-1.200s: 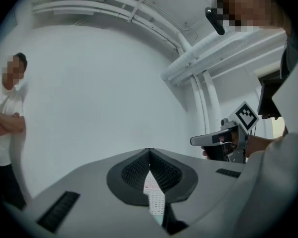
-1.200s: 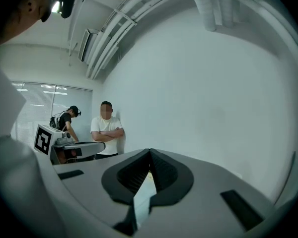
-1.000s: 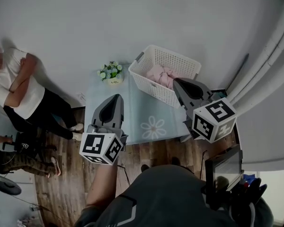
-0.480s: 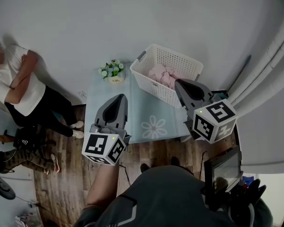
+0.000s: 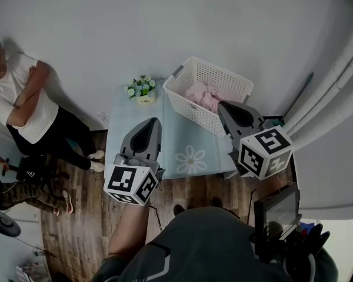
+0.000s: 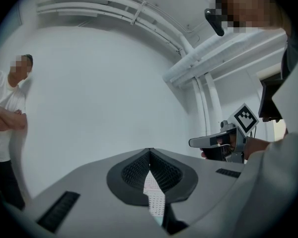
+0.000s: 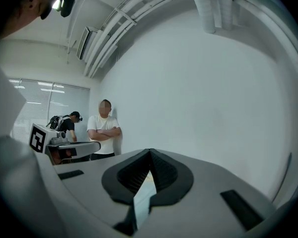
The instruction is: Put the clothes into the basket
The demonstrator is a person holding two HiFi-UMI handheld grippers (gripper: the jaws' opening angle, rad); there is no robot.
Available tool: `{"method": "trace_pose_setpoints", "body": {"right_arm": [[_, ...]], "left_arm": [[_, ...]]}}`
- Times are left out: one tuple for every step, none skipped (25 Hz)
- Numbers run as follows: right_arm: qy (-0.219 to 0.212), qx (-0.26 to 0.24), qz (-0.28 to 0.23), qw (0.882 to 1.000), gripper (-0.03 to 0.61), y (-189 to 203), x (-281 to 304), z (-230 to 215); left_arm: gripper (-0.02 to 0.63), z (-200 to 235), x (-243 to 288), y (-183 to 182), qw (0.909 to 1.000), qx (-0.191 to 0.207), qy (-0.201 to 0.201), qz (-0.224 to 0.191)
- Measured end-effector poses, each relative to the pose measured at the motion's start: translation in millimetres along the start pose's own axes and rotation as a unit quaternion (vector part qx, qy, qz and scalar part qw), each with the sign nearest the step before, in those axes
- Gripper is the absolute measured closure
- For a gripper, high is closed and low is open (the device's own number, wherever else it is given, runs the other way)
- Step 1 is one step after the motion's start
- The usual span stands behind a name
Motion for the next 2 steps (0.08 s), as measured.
{"method": "trace_pose_setpoints", "body": {"right_arm": [[0.001, -0.001, 0.001, 1.000, 0.566, 0.5, 0.4, -0.5], [0.001, -0.002, 0.002, 1.000, 0.566, 1.1, 0.7, -0.9]], "left_arm": [[0.604, -0.2, 0.6, 0.3, 1.0000, 0.000, 0.000, 0.000], [0.604, -0.4, 1.2, 0.7, 1.0000, 0.000, 0.000, 0.000]]}}
Point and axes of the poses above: the fingertips, and each gripper's own axes: x forward along the fingers, z to its left, y out of its underside, the point moved 6 cm from there along -x, backward along the fingers, and after that the axes turned 13 degrees about y, right-handed, at the moved point
